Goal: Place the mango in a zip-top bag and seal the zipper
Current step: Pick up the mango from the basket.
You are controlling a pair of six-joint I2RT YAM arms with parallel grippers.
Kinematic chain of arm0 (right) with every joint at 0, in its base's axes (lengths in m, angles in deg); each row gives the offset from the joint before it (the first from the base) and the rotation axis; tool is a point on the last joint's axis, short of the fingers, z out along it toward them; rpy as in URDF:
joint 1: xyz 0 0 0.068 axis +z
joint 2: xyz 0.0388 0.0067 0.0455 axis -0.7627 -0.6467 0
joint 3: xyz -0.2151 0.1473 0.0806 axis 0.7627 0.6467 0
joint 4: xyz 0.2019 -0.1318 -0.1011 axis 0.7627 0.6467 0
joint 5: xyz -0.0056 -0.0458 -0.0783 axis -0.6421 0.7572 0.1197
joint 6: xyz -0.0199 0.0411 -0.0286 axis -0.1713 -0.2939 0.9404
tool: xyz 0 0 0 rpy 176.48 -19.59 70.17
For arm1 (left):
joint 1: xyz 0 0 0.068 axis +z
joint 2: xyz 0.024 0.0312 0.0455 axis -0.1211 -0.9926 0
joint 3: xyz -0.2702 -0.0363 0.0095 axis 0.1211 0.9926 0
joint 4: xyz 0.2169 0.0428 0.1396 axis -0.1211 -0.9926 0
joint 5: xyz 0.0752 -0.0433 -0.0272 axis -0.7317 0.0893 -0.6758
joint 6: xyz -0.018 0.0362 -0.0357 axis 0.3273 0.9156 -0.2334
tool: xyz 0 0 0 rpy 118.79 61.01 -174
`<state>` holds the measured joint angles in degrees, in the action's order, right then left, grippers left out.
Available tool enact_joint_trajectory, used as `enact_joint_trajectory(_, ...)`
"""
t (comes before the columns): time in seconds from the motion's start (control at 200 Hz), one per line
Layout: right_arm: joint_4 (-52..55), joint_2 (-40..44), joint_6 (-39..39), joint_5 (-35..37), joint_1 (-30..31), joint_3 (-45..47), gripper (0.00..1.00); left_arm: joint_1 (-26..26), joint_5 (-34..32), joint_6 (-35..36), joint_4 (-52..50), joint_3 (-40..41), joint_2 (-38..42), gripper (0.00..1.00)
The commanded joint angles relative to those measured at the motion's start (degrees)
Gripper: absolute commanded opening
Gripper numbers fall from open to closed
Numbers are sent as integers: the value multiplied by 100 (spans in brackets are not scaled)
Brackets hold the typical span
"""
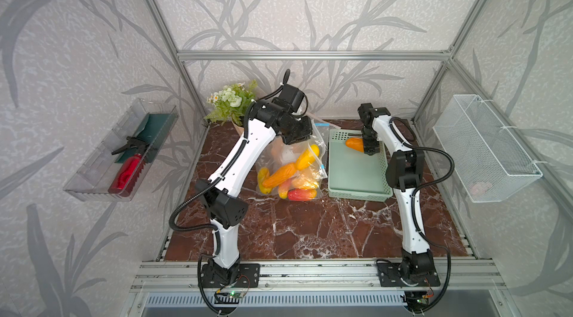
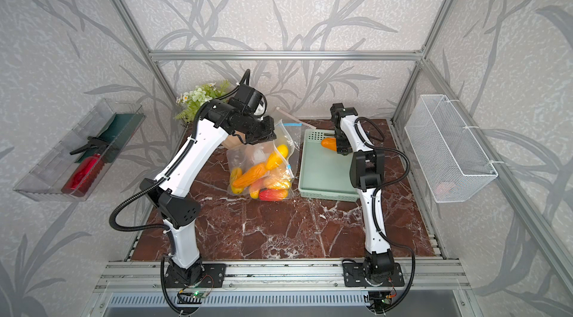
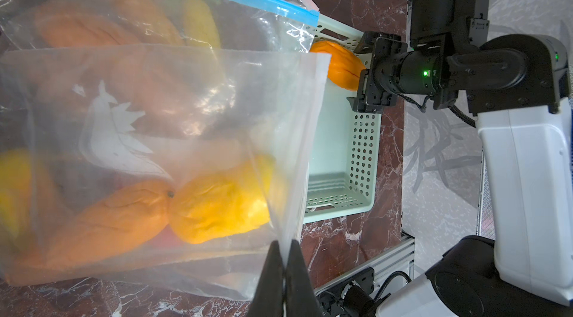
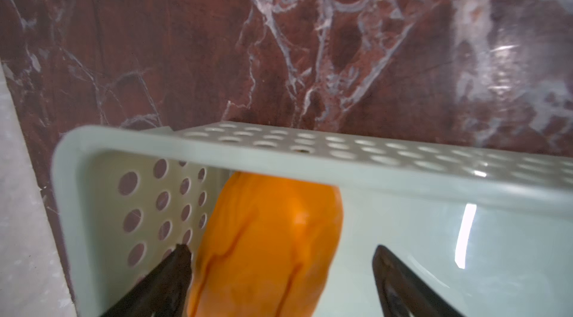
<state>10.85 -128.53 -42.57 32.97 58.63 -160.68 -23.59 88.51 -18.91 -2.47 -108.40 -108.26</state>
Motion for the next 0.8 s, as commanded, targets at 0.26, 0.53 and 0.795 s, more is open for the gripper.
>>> enact_joint_trajectory(0.26,148,-118,395,-117,100,239,80,22,158,22,4,-73,86,0)
enact_joint_trajectory(0.53,-208,194,873,-304,100,805,53,17,167,42,-16,-110,114,0)
enact_joint_trajectory(0.795,-1330,1717,2266,53,392,1737,36,21,130,77,-16,-118,127,0)
